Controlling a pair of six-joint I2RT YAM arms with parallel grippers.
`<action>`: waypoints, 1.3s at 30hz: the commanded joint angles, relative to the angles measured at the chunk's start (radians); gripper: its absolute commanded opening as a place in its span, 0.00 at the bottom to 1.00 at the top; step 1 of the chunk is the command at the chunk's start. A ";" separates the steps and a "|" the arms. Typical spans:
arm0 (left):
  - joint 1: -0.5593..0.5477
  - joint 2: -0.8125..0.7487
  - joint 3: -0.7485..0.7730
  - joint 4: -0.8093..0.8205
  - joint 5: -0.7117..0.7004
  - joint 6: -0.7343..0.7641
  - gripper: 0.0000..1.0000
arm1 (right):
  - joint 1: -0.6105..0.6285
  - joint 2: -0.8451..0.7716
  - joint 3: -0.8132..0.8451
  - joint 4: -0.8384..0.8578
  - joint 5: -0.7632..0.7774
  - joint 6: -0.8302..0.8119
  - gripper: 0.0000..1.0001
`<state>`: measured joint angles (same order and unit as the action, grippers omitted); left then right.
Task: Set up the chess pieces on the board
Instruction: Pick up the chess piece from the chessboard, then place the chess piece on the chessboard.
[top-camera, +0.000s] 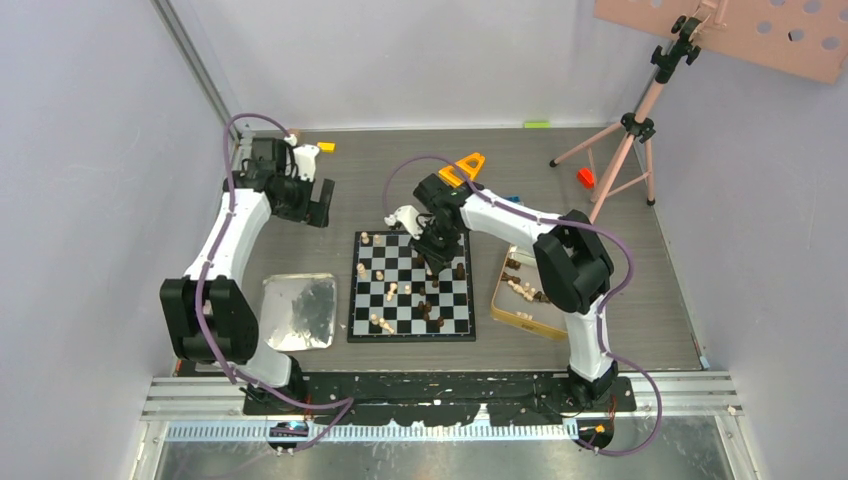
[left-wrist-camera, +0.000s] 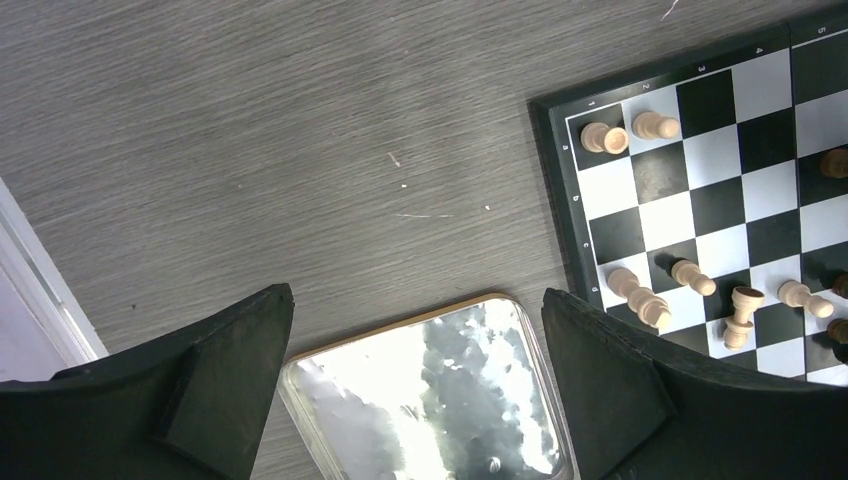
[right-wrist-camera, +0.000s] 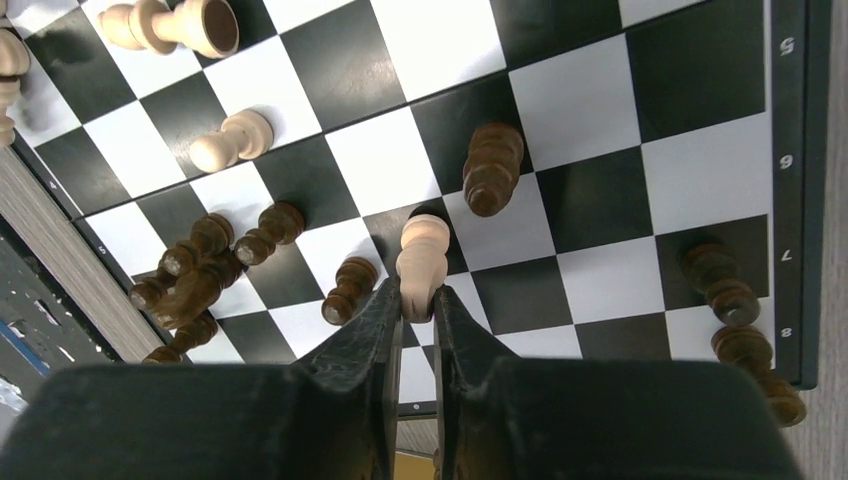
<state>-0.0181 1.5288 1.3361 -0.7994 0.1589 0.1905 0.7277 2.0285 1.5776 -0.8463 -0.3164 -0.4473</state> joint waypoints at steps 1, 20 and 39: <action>0.014 -0.064 -0.016 -0.005 0.028 -0.003 1.00 | 0.009 0.015 0.071 -0.012 -0.030 -0.021 0.13; 0.065 -0.173 -0.070 -0.046 0.030 0.020 1.00 | 0.082 0.206 0.489 -0.207 -0.032 -0.016 0.04; 0.268 -0.238 -0.126 -0.063 -0.005 0.027 1.00 | 0.179 0.535 1.029 -0.345 0.088 -0.004 0.05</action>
<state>0.2131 1.3388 1.2251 -0.8509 0.1596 0.1928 0.8875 2.5458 2.5301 -1.1786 -0.2623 -0.4496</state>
